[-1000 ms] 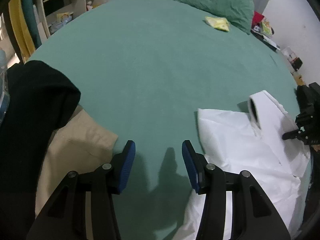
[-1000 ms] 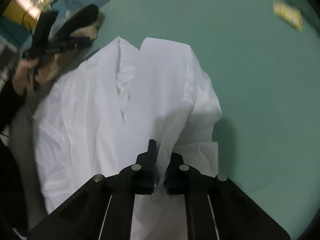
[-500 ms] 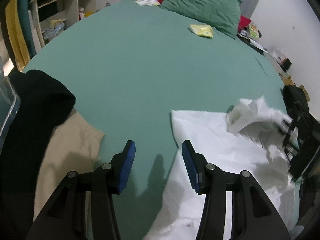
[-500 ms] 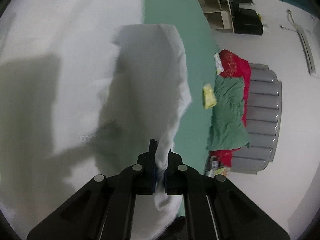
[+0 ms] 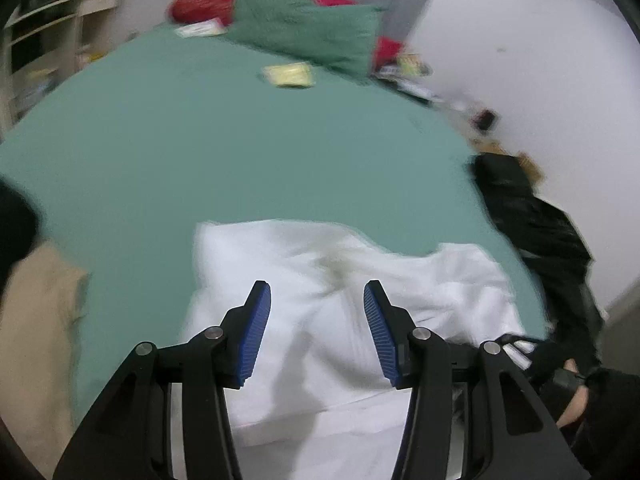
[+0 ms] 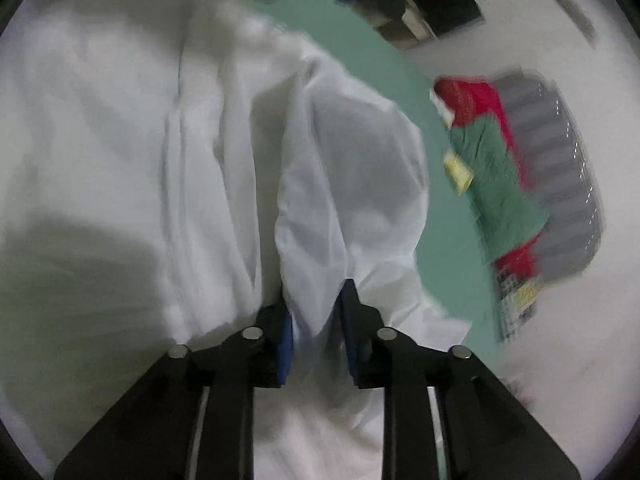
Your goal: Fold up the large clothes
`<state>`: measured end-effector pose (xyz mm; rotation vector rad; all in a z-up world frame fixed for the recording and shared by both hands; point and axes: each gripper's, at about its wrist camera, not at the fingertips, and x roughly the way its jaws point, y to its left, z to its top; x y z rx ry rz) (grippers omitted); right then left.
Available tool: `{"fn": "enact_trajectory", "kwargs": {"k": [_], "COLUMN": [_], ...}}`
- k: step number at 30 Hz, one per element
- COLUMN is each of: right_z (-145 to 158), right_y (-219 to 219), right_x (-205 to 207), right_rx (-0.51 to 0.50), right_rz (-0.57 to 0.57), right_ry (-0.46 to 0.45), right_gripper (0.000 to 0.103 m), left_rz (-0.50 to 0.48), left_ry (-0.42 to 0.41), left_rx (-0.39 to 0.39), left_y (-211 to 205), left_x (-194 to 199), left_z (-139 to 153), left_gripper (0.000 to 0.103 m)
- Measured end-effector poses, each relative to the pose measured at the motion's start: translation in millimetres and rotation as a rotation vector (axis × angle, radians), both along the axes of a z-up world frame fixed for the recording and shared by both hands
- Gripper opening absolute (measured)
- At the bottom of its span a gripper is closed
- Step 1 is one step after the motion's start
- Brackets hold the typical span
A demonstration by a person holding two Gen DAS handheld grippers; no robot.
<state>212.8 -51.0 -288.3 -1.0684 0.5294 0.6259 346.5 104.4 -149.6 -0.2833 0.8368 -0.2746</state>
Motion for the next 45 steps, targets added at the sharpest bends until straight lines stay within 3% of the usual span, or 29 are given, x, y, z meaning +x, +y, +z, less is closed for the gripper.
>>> {"fn": "enact_trajectory", "kwargs": {"k": [1,3,4,7,10,13,14,15,16,17,21,23,25,26,28,29,30,32,35,37,38,42,45], "right_z": [8.8,24.6,31.7,54.5,68.2,56.5,48.4,40.0,33.3,24.9,6.1,2.2,5.1,8.6,16.4,21.2,27.0,36.5,38.1,29.2,22.0,-7.9,-12.0], "right_y": [-6.6,-20.2,-26.8,-44.7,-65.1,-74.8,-79.5,-84.2,-86.2,-85.0,-89.0,-95.2,-106.6,-114.3,-128.7,-138.3,-149.0,-171.2,-217.0,-253.0,-271.3,-304.2,-296.3], "right_x": [2.9,2.3,1.1,4.5,50.1,107.7,124.1,135.1,143.1,140.8,100.5,81.9,65.4,58.6,41.1,29.3,10.8,-12.3,-39.9,-49.8,-52.2,-54.8,-64.0], "right_rx": [0.062,0.172,0.222,0.386,0.571,0.662,0.708,0.752,0.760,0.720,0.634,0.606,0.623,0.631,0.643,0.655,0.666,0.665,0.657,0.667,0.704,0.820,0.830], "right_rz": [-0.014,-0.046,-0.047,-0.082,-0.193,-0.337,-0.365,-0.387,-0.401,-0.427,-0.429,-0.439,-0.461,-0.475,-0.514,-0.529,-0.540,-0.580,-0.710,-0.827,-0.886,-0.988,-0.954], "right_ry": [0.051,0.123,0.161,0.205,0.253,0.372,0.450,0.517,0.557,0.565,0.569,0.539,0.512,0.513,0.495,0.474,0.444,0.383,0.301,0.288,0.325,0.477,0.481], "right_gripper": [0.034,0.061,0.062,0.062,0.063,0.063,0.062,0.039,0.014,0.003,0.003,0.004,0.007,0.014,0.038,0.055,0.063,0.065,0.068,0.069,0.069,0.070,0.071], "left_rz": [-0.028,-0.078,-0.099,-0.157,-0.137,-0.128,-0.136,-0.150,-0.156,-0.155,-0.168,-0.160,-0.132,-0.105,-0.055,-0.021,0.004,0.110,0.281,0.400,0.423,0.383,0.336], "left_ry": [-0.013,-0.030,-0.030,0.024,0.111,0.117,0.120,0.130,0.150,0.165,0.161,0.177,0.198,0.197,0.187,0.180,0.175,0.134,0.057,0.083,0.103,0.160,0.184], "left_rx": [-0.015,-0.037,-0.037,0.041,0.109,0.130,0.137,0.136,0.137,0.144,0.203,0.184,0.147,0.135,0.118,0.102,0.091,0.083,0.133,0.167,0.152,0.112,0.203], "left_y": [-8.9,-27.3,-37.2,-61.2,-65.5,-62.5,-63.8,-64.2,-64.5,-64.5,-72.0,-71.2,-66.5,-62.0,-53.1,-45.1,-39.4,-16.2,17.5,40.0,46.2,46.0,32.6], "left_x": [1.0,3.5,3.6,12.2,12.1,7.3,4.9,2.2,0.0,-3.6,-28.8,-40.0,-54.9,-67.1,-87.0,-101.4,-110.9,-144.8,-195.8,-217.4,-221.8,-227.6,-216.2], "left_z": [0.4,-1.9,-5.3,-28.9,-56.8,-65.0,-64.8,-66.3,-67.7,-69.5,-70.7,-70.0,-70.0,-68.5,-66.5,-63.6,-61.8,-56.5,-55.4,-62.7,-65.6,-84.0,-86.0], "left_gripper": [0.051,0.051,0.051,0.051,0.051,0.037,0.027,0.018,0.017,0.017,0.017,0.018,0.022,0.031,0.037,0.037,0.038,0.040,0.054,0.056,0.056,0.061,0.066]}}
